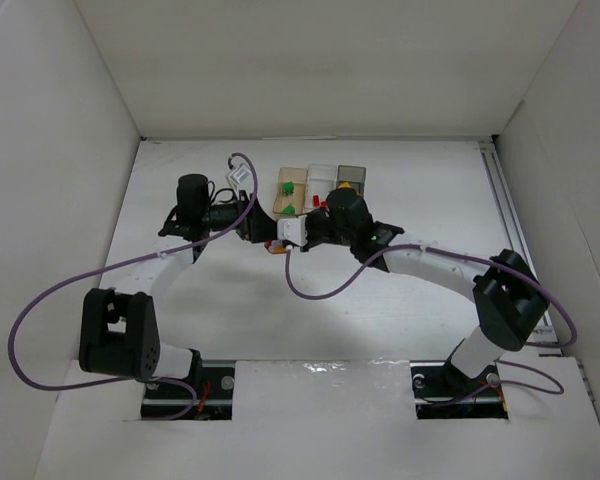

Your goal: Sort the legos into containers by color

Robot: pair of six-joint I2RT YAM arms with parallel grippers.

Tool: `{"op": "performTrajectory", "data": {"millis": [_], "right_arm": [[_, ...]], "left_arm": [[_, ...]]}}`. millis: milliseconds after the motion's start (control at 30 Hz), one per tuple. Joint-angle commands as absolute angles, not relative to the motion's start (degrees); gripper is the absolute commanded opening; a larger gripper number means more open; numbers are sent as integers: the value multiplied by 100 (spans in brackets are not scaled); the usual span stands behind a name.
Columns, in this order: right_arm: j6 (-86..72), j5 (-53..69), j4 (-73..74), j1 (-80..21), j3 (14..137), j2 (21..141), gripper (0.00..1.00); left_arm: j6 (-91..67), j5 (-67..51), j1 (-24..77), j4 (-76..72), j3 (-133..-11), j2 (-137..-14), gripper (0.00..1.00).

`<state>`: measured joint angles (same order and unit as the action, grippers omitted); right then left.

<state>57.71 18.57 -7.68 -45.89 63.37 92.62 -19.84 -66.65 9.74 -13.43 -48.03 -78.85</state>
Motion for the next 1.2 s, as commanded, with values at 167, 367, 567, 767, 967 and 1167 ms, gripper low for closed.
{"op": "performTrajectory", "data": {"millis": [167,367,567,767,967,1167], "right_arm": [[4966,1775,-1125,-4535,6469,8991,0],[4755,1723,-1178,-4430,6521,8939,0],[4641,1662,-1301,-4377,6521,8886,0],[4509,1407,-1563,-4377,6574,8955,0],[4158,476,-2205,-4324,6890,9499,0],[4096,105,-2321,-4132,7468,10238,0]], "left_arm": [[-1960,-6583,976,-1714,-4641,-7550,80],[-1731,-6688,976,-1468,-4641,-7655,49],[-1679,-6688,976,-1345,-4693,-7865,25],[-1626,-6741,976,-1292,-4825,-7980,0],[-1626,-6794,976,-1292,-4685,-7857,0],[-1731,-6662,915,-1292,-4553,-7690,0]]}}
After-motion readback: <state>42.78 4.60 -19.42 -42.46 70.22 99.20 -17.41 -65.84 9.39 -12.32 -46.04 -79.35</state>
